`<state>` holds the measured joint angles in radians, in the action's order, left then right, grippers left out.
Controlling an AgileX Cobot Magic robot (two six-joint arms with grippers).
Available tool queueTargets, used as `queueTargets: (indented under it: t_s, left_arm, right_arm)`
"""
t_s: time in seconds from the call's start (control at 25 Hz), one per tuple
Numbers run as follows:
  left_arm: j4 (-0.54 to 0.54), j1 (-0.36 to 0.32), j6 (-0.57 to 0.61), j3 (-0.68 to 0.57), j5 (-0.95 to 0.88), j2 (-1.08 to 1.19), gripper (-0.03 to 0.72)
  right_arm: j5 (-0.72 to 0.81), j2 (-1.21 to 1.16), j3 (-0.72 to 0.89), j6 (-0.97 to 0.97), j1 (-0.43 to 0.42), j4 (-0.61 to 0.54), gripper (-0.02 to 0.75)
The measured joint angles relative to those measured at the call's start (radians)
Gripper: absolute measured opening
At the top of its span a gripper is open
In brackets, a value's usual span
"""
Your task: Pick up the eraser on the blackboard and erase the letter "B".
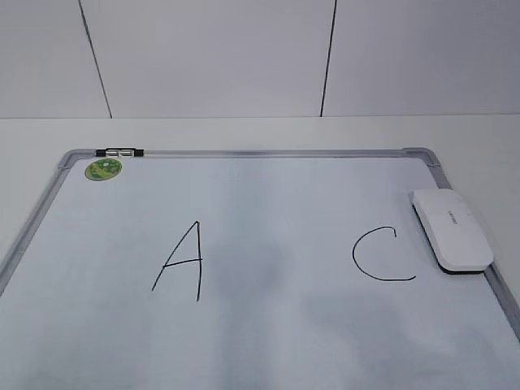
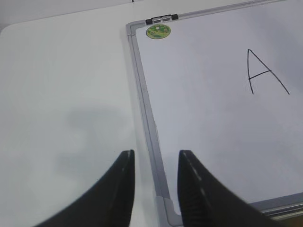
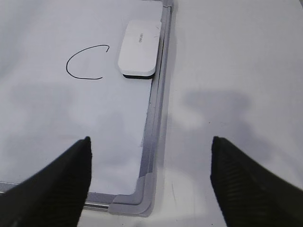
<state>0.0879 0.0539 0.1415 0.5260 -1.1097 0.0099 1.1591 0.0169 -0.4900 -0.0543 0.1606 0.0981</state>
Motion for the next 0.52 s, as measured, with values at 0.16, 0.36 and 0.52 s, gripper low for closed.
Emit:
queueTargets:
  t_s: [0.16,0.36,0.52]
  left_arm:
    - [0.0,0.0,0.0,0.0,0.0,0.0,0.238]
    - [0.0,0.0,0.0,0.0,0.0,0.0,0.238]
    - [0.0,0.0,0.0,0.0,0.0,0.0,0.238]
  right_arm:
    - [0.0,0.0,0.0,0.0,0.0,0.0,0.586]
    - [0.0,0.0,0.0,0.0,0.0,0.0,0.586]
    - [0.0,0.0,0.0,0.0,0.0,0.0,0.586]
